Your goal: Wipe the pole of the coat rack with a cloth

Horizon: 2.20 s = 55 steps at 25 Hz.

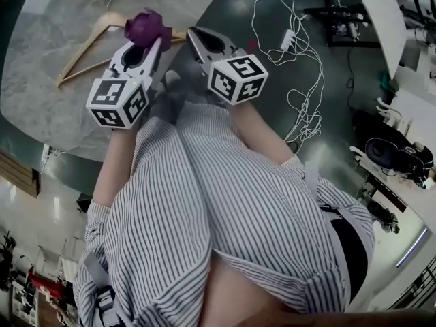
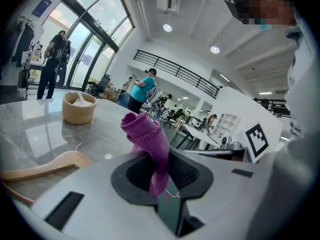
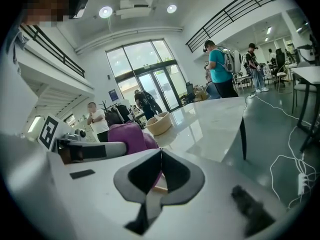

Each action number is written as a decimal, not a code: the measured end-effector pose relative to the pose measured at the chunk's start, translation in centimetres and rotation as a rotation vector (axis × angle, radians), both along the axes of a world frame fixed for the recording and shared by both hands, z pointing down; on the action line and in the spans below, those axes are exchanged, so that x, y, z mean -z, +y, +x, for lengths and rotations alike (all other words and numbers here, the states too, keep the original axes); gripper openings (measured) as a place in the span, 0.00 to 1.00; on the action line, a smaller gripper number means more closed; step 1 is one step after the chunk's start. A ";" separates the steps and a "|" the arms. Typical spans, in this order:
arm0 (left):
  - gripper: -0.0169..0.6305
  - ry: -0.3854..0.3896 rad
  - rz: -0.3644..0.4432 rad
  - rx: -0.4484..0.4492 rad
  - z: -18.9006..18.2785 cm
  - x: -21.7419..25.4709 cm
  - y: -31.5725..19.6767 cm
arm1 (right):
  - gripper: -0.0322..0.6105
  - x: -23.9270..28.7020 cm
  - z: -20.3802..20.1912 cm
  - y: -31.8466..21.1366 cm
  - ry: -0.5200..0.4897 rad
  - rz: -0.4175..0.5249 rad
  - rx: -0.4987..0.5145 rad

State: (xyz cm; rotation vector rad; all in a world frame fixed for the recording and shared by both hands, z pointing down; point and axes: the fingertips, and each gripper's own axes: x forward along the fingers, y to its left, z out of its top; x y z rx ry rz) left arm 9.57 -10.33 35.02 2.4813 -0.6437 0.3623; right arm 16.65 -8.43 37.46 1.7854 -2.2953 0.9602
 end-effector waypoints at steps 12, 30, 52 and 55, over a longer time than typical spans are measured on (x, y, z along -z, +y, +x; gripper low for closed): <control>0.15 0.000 -0.085 -0.044 3.1 -3.3 -1.4 | 0.07 -3.8 2.1 -0.5 -0.032 -0.081 -0.054; 0.15 0.003 -0.193 -0.068 4.6 -7.1 -1.2 | 0.07 -8.9 1.1 0.5 -0.086 -0.193 -0.062; 0.15 0.016 -0.335 -0.046 4.9 -11.4 -1.1 | 0.07 -11.5 1.4 0.1 -0.105 -0.234 -0.071; 0.15 0.018 -0.337 -0.035 4.5 -11.4 -1.3 | 0.07 -11.6 1.0 -0.2 -0.103 -0.234 -0.063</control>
